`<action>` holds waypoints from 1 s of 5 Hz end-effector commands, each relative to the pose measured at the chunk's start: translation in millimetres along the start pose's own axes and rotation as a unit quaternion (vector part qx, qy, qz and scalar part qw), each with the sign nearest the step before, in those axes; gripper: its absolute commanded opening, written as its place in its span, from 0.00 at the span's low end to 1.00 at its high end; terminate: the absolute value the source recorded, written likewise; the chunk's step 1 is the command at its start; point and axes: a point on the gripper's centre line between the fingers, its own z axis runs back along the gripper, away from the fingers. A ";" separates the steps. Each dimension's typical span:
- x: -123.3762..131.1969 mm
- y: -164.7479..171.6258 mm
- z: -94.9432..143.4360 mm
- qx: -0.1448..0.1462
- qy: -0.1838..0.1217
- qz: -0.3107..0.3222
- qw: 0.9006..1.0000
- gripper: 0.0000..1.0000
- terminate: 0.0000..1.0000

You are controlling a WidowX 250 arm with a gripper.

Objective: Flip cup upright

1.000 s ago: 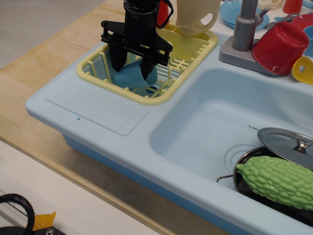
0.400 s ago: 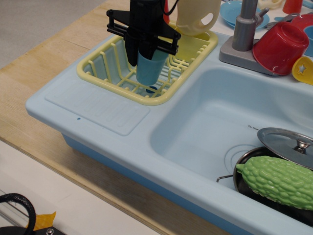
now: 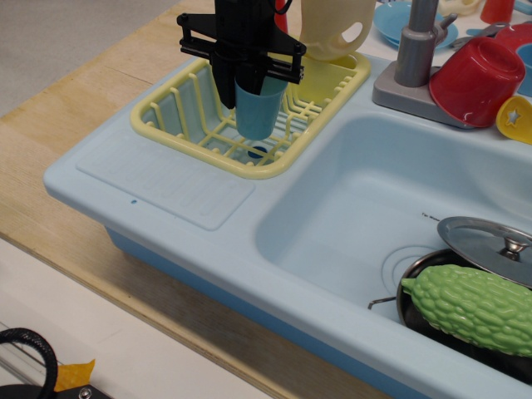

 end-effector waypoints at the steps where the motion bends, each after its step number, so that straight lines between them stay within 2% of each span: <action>1: 1.9 9.8 4.9 -0.023 0.006 0.026 0.999 1.00 0.00; 3: -4.6 11.4 -2.8 -0.033 0.023 0.035 0.999 1.00 0.00; 4: -3.1 11.5 -3.4 -0.049 0.028 0.041 0.998 1.00 0.00; 5: -3.1 11.5 -3.4 -0.049 0.028 0.041 0.998 1.00 1.00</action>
